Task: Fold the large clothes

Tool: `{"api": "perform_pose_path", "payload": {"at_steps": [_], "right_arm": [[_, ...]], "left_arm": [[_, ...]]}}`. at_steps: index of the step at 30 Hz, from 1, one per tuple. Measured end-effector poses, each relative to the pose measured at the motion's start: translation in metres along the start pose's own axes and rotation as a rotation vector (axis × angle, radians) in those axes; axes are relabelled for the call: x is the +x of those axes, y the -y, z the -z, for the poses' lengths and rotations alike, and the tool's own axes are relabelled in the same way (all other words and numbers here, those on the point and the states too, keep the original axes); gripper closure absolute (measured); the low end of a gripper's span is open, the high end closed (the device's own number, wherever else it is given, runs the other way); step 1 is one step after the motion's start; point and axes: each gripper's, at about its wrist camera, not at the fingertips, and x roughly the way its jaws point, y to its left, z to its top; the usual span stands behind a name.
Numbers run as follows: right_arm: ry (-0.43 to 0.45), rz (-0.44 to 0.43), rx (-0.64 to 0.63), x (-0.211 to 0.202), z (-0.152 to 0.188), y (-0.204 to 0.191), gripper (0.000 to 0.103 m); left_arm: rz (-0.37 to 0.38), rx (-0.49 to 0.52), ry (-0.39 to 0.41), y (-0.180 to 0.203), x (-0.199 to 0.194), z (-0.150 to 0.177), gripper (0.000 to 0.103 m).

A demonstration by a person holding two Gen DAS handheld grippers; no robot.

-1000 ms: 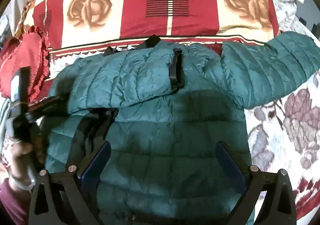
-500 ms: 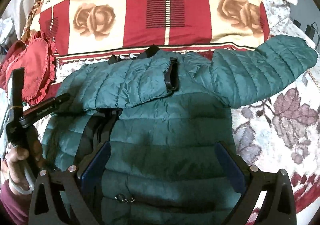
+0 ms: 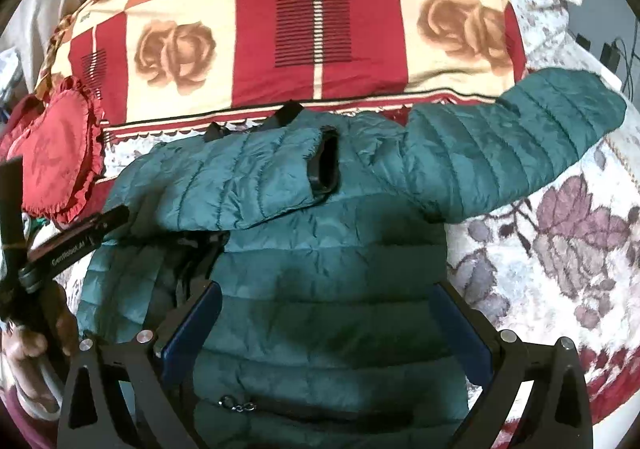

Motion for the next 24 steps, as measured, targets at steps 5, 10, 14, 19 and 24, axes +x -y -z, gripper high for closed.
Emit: {"api": "perform_pose_path", "payload": {"at_steps": [5,10,14,19,24], "right_arm": [[0.010,-0.011,0.031,0.002,-0.002,0.004,0.000],[0.033,0.036,0.033,0.003,-0.009,0.010,0.000],[0.032,0.050,0.082,0.006,-0.013,0.029,0.000],[0.026,0.090,0.088,0.007,-0.017,0.043,0.000],[0.041,0.111,0.083,0.004,-0.019,0.048,0.000]], "left_arm": [[-0.004,-0.001,-0.009,0.004,0.005,0.002,0.035],[-0.005,-0.009,-0.015,0.000,0.008,0.003,0.035],[-0.009,-0.010,-0.033,-0.003,0.014,0.004,0.035],[-0.005,-0.021,-0.049,-0.002,0.018,0.006,0.035],[0.002,-0.004,-0.043,0.003,0.016,0.006,0.035]]}}
